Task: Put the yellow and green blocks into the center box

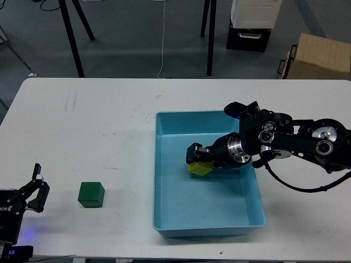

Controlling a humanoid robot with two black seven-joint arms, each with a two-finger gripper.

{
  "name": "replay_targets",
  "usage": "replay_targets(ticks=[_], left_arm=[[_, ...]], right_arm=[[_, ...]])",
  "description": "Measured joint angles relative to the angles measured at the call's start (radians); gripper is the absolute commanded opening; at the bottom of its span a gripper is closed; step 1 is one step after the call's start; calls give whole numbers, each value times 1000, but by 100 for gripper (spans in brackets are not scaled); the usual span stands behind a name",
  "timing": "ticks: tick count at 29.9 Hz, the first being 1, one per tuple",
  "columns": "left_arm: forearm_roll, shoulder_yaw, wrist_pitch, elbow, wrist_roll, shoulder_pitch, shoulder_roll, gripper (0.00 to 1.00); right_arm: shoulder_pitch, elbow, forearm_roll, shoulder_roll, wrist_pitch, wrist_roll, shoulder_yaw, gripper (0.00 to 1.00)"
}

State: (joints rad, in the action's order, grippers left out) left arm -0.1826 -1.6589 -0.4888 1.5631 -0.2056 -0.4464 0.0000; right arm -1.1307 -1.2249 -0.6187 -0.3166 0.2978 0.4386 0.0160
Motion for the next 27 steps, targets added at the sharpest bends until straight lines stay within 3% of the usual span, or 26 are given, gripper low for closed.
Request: replay_targets(ticks=[7,15,22,27], left_arm=[[0,1,0,0,0,-2,0,100],[0,1,0,0,0,6,0,100],[1,1,0,0,-2,25,0,100],[2,1,0,0,-3,28,0,100]], right_arm=[[-3,-1,26,-21,0,-1,-70,94],[-68,0,214,-136,4,-16,-248,95],[-48,71,476,-193,1,-28,-455,95],[68,181,659,-189,3,-28,-724,95]])
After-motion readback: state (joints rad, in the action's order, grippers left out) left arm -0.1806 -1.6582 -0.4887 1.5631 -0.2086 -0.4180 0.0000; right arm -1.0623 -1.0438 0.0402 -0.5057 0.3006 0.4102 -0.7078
